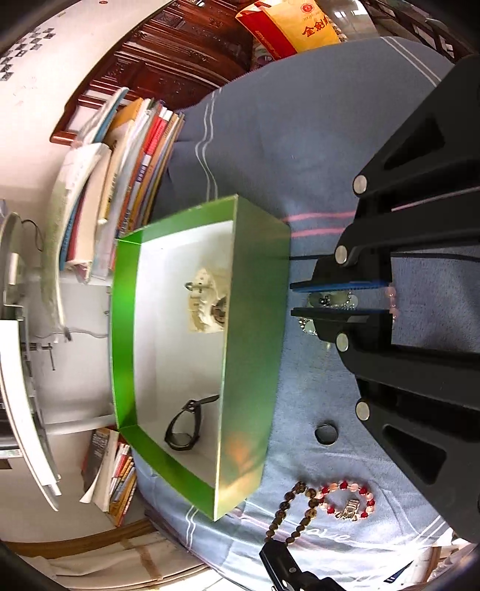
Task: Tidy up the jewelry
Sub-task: 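Grasp the silver pendant chain with the right tool while the left tool lifts the bead bracelet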
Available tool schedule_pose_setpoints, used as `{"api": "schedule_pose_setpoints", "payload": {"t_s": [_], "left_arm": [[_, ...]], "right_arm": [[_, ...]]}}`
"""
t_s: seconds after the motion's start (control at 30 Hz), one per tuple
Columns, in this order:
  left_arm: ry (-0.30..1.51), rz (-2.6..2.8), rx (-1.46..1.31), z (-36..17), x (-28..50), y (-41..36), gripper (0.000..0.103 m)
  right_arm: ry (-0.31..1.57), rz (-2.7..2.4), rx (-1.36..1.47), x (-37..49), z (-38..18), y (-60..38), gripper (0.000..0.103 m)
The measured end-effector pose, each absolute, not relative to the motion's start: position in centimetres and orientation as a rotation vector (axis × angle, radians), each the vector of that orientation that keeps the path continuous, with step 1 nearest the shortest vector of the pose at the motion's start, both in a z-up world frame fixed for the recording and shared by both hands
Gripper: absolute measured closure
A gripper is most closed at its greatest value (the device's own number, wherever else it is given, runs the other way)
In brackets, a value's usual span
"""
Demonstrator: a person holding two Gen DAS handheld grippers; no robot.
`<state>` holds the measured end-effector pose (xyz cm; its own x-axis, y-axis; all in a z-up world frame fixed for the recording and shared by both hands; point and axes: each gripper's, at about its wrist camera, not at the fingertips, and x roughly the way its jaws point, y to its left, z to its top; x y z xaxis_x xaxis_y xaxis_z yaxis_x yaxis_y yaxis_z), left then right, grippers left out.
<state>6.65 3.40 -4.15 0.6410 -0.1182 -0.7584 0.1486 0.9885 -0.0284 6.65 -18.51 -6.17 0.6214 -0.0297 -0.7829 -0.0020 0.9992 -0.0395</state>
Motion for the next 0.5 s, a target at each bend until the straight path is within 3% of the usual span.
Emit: {"api": "schedule_pose_setpoints", "payload": {"t_s": [0.5], "left_arm": [[0.825,-0.180,0.062,-2.9,6.0,2.0,0.095]], "right_arm": [[0.860,-0.024,-0.039,5.1,-5.0,-19.0,0.095]]}}
